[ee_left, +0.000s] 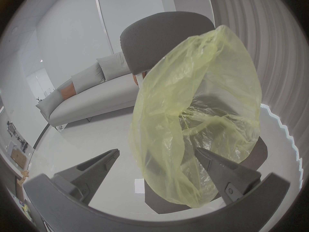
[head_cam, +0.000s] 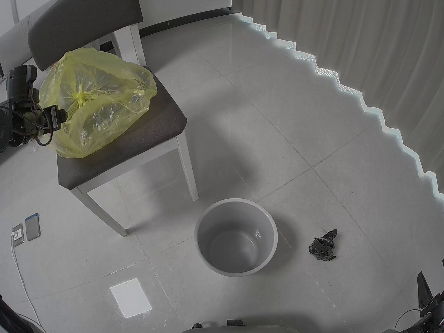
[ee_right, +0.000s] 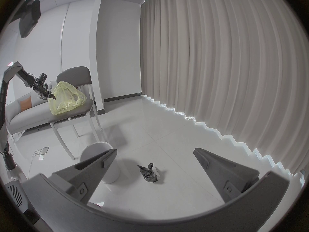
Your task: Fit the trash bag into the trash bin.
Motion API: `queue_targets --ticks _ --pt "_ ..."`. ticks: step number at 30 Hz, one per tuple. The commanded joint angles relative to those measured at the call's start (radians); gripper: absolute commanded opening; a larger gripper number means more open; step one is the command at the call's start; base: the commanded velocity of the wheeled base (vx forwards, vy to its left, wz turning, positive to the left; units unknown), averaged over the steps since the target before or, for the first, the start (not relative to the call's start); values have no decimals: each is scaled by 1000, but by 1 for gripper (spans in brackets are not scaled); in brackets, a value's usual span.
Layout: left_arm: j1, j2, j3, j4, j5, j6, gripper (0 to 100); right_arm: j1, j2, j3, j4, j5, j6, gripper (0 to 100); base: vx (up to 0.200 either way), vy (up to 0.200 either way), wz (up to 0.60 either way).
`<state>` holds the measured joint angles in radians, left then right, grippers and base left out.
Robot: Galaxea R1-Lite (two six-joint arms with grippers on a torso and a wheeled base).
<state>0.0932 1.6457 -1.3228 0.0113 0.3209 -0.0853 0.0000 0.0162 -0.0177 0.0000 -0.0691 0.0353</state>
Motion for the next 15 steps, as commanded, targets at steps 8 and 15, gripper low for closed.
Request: queue_targets --ticks 8,15 --pt "19 103 -61 1 -3 -1 100 0 -16 18 0 0 0 100 0 0 0" --pt "30 123 -70 -4 -9 -2 0 0 -16 18 -2 -1 1 100 0 0 0"
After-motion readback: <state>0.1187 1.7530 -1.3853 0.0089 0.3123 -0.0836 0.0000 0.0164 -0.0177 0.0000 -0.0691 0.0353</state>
